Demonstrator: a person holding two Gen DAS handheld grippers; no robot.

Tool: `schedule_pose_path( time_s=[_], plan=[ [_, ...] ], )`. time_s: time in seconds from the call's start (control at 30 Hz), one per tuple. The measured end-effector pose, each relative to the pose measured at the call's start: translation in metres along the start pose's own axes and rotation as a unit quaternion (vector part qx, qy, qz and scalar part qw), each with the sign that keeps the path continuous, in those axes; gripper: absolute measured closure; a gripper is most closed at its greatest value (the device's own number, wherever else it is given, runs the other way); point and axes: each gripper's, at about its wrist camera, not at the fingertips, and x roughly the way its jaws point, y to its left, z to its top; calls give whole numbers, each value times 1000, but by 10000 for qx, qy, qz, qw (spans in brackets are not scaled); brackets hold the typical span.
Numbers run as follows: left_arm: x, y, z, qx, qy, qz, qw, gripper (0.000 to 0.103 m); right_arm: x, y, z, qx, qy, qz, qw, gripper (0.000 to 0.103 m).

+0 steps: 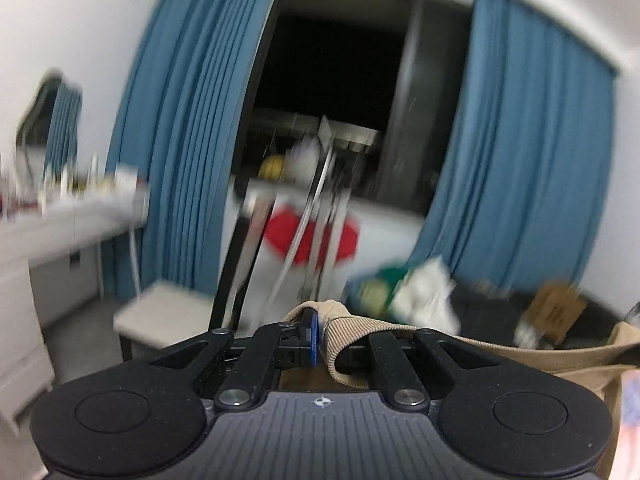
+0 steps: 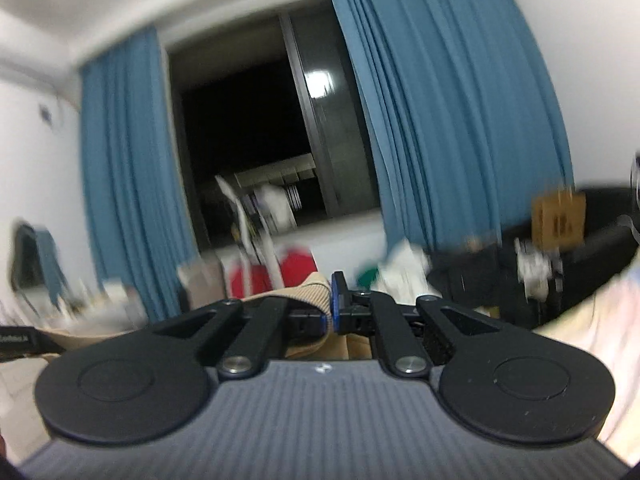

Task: Fold clothes
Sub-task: 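Lift the shirt high with both grippers to shake it out, then lower the shirt flat onto the bed and open both grippers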

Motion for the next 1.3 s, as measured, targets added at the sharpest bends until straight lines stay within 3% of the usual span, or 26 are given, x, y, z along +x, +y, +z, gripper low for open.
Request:
schedule_pose_path(
  time_s=[0.1,0.27,0.37,0.43,0.63,0.7,0.77,0.8,0.83,1.07,1.2,1.3],
  plan=[
    [88,11,-57,176,458,262,9985,97,73,-27,-69,-27,683,-136,9976,97],
    [206,27,-142,312,1259,562,9900,91,153,-68,-166,-272,1672,-217,9853,97],
    [248,39,-176,126,1525,600,9864,88,174,-82,-199,-223,1955,-211,9802,96],
    [256,42,-191,155,1405,633,9879,87,172,-90,-213,-154,1937,-125,9809,93],
    [239,35,-192,469,1208,622,9896,88,165,-98,-208,168,1925,99,9811,91],
    [207,27,-171,346,1288,485,9899,76,165,-101,-201,294,1996,301,9790,81],
    [184,24,-150,146,1505,51,9885,18,161,-101,-192,378,2062,475,9766,52],
    [177,21,-143,205,1545,-156,9877,8,159,-101,-188,410,2087,561,9755,26],
    [170,16,-139,360,1514,-265,9875,0,158,-99,-184,428,2133,642,9739,10],
    [122,-12,-120,1416,1423,-774,9766,0,152,-87,-163,662,2896,813,9514,6],
    [80,1,-117,1226,1392,-855,9789,0,111,-80,-147,666,2543,864,9610,6],
    [35,29,-116,770,1385,-878,9835,0,61,-76,-140,732,2286,1004,9656,6]
  ],
)
